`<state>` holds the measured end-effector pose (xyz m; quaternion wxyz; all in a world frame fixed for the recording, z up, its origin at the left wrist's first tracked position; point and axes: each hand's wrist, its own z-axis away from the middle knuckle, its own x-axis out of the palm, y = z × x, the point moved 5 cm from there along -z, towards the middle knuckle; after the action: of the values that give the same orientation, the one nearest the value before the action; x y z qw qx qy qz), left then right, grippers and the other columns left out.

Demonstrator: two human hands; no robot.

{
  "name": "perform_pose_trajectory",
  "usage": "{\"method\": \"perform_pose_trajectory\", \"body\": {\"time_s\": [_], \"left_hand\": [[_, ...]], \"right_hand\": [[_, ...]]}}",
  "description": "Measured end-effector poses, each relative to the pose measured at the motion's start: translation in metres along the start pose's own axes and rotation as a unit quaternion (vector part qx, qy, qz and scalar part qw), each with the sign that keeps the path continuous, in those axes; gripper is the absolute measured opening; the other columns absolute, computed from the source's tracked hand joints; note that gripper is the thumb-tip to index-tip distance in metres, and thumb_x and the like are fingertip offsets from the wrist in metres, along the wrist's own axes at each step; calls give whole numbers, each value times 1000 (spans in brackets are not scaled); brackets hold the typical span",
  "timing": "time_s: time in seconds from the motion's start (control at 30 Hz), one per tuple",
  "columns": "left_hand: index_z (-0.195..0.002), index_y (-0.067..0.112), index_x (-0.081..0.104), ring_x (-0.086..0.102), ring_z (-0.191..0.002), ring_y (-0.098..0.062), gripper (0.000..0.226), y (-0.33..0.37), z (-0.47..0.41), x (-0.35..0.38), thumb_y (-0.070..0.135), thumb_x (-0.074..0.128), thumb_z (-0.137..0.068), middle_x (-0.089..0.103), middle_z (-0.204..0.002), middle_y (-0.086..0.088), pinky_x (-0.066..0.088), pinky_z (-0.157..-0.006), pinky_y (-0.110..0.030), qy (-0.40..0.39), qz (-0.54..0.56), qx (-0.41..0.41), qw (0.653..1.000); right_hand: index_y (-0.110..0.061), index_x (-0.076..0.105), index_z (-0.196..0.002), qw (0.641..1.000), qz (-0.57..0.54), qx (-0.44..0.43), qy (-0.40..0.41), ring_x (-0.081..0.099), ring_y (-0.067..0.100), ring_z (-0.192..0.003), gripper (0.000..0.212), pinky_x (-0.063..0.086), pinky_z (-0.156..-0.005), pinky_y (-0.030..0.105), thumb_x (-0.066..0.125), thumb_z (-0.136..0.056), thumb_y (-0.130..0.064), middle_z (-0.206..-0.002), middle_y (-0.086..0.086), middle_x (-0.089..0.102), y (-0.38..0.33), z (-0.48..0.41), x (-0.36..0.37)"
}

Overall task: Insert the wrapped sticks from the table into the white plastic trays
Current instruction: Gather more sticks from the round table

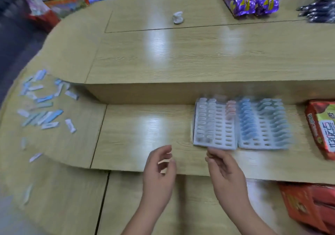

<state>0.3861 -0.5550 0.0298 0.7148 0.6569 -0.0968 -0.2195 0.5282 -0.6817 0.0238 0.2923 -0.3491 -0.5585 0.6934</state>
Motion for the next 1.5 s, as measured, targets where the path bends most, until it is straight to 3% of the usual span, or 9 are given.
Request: {"method": "perform_pose_trajectory", "body": {"time_s": [0.23,0.4,0.5,0.63,0.77,0.97,1.1,1.4,1.5], "left_hand": [[-103,41,68,66,-100,-6,32,13,141,-84,12,63,-92,71,-104,15,50,-81,-14,107,-4,-105,989],[-102,30,70,67,-98,-9,28,14,236,-144,5,64,-91,72,-104,11,49,-82,-14,216,24,-126,968],[-101,24,71,68,-95,-8,27,7,274,-191,0,65,-91,74,-101,8,49,-81,-13,295,34,-142,944],[-96,20,72,68,-86,-1,26,-7,313,-263,-5,66,-89,76,-94,6,48,-76,-9,397,51,-150,904],[-98,16,71,67,-81,2,26,-26,330,-349,-7,66,-88,75,-95,-1,48,-74,-8,440,73,-147,883],[-100,23,69,65,-85,-1,25,-43,316,-476,1,68,-88,71,-104,0,48,-74,-10,393,25,-148,907],[-100,25,67,64,-85,3,26,-47,288,-537,1,68,-89,68,-105,-2,47,-74,-8,362,9,-155,919],[-104,27,65,62,-88,4,27,-64,155,-667,4,67,-90,64,-111,-3,48,-78,-10,278,-41,-160,946],[-109,25,62,61,-86,4,29,-59,88,-711,4,66,-90,64,-111,-1,47,-78,-10,242,-60,-153,956]], "right_hand": [[-33,66,-100,972,10,19,-235,66,0,-92,29,46,-79,7,63,-92,-5,-98,-14,72,-48,92,39],[-31,68,-96,938,40,20,-343,67,-3,-88,30,46,-77,5,63,-91,-2,-95,-11,73,-62,170,77],[-21,69,-96,913,50,8,-405,67,1,-86,27,47,-78,7,63,-90,5,-94,-13,72,-63,212,111],[-16,71,-92,882,79,20,-464,67,2,-80,27,48,-74,7,64,-87,9,-95,0,73,-48,265,165],[-20,71,-92,867,113,0,-485,65,0,-78,28,46,-70,6,65,-87,7,-93,-2,73,-40,307,243],[-28,69,-93,890,127,-17,-438,65,0,-80,24,49,-68,11,67,-89,-4,-92,-10,71,-42,351,358],[-31,67,-96,902,139,2,-410,63,-7,-85,17,43,-67,2,65,-91,-14,-95,-17,70,-44,357,414],[-29,64,-99,925,162,58,-339,60,-8,-82,13,40,-66,0,64,-91,-18,-90,-11,69,-31,317,560],[-29,63,-97,932,162,86,-314,63,-1,-81,12,42,-67,9,64,-90,-19,-88,-9,68,-30,293,615]]}}
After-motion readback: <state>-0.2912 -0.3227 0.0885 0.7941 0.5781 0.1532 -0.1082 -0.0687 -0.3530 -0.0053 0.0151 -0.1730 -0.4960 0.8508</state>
